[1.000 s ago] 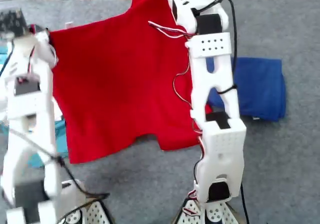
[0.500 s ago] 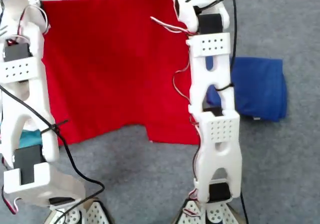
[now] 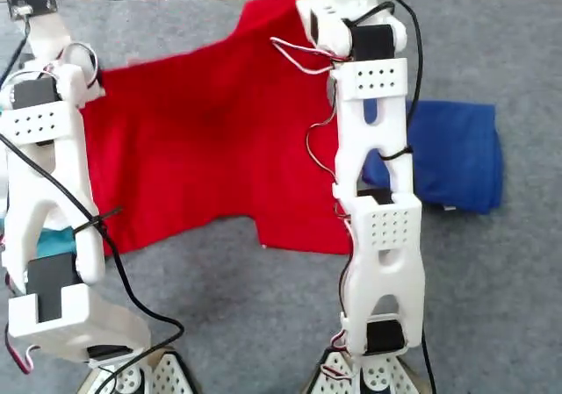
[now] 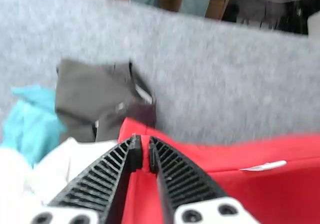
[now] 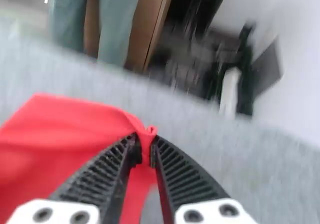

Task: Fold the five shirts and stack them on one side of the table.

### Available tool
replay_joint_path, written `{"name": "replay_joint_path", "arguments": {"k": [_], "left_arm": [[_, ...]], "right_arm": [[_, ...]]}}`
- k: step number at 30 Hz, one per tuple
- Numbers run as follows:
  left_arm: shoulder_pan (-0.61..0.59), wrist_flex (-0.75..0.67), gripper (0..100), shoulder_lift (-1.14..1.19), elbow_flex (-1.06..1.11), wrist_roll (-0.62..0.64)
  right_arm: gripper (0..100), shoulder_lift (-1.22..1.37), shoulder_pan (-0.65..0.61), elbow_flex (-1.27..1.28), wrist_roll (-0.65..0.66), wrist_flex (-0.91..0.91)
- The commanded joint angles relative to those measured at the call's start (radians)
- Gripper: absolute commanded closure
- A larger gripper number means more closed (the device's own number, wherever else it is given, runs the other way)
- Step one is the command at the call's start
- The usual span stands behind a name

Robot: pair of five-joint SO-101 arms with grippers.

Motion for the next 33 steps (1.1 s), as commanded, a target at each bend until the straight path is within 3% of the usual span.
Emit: {"name": "replay_joint_path", "arguments": {"k": [1,7,17,20,24,33], "left_arm": [[0.008,0.114,97,-0.023,-0.004,-0.043],[0.010,0.216,97,-0.061,0.124,-0.103],[0.065,-0.127,97,-0.462,0.928,-0.149],[0.001,-0.146,97,-0.568,1.013,-0.149],[0.012,-0.078,97,-0.634,1.095,-0.184],[0.012,-0.104,97,-0.643,1.184,-0.190]], "right_arm": [[98.4,-0.008,0.011,-0.064,0.084,0.183],[98.4,0.002,-0.002,-0.054,0.224,0.442],[98.4,0.045,0.064,0.038,0.261,0.503],[98.4,-0.035,0.068,0.139,0.318,0.503],[98.4,-0.197,0.054,0.311,0.376,0.499],[98.4,-0.394,0.058,0.751,0.423,0.348]]}}
